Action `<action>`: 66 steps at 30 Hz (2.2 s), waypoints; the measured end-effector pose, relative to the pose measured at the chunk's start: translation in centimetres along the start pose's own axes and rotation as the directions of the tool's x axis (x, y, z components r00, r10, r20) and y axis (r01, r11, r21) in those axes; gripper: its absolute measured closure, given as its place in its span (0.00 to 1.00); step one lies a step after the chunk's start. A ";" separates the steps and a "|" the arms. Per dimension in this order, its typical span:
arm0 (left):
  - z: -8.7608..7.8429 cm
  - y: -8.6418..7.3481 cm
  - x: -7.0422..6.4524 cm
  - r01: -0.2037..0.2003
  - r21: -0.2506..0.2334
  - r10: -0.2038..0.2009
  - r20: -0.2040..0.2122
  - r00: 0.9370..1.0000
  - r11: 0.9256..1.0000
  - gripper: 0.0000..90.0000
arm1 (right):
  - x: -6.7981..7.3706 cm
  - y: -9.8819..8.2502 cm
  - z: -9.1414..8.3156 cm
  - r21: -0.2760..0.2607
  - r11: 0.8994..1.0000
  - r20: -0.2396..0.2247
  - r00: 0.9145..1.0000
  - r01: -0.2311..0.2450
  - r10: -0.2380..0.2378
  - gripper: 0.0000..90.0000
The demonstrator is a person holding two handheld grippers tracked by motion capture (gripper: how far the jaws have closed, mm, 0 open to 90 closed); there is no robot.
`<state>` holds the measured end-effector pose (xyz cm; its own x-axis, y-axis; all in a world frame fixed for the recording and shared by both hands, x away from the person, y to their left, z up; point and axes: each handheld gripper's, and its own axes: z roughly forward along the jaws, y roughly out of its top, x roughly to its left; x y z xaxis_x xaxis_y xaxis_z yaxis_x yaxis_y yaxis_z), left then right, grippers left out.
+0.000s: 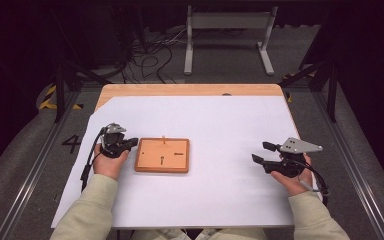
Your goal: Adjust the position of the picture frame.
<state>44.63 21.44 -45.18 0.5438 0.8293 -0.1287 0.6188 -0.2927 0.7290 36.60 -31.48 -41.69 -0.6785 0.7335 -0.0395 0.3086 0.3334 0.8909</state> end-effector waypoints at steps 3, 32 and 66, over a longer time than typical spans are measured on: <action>0.4 -0.2 0.1 0.013 0.029 -0.014 0.010 1.000 0.999 1.00 | 0.0 0.0 0.0 0.003 1.000 -0.002 1.000 0.001 -0.001 0.40; 2.3 -0.3 -8.2 -0.132 0.133 0.089 0.287 0.954 0.982 1.00 | 0.1 0.0 0.1 0.005 1.000 -0.005 1.000 0.005 -0.005 0.40; 5.6 7.1 -8.6 -0.176 0.010 0.170 0.219 0.961 0.984 1.00 | 1.4 -0.5 -2.0 0.038 0.999 -0.016 1.000 0.016 -0.015 0.50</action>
<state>47.51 9.55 -42.68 0.7518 0.6428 -0.1471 0.5190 -0.4392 0.7333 34.21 -31.77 -41.27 -0.6939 0.7186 -0.0456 0.3227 0.3670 0.8725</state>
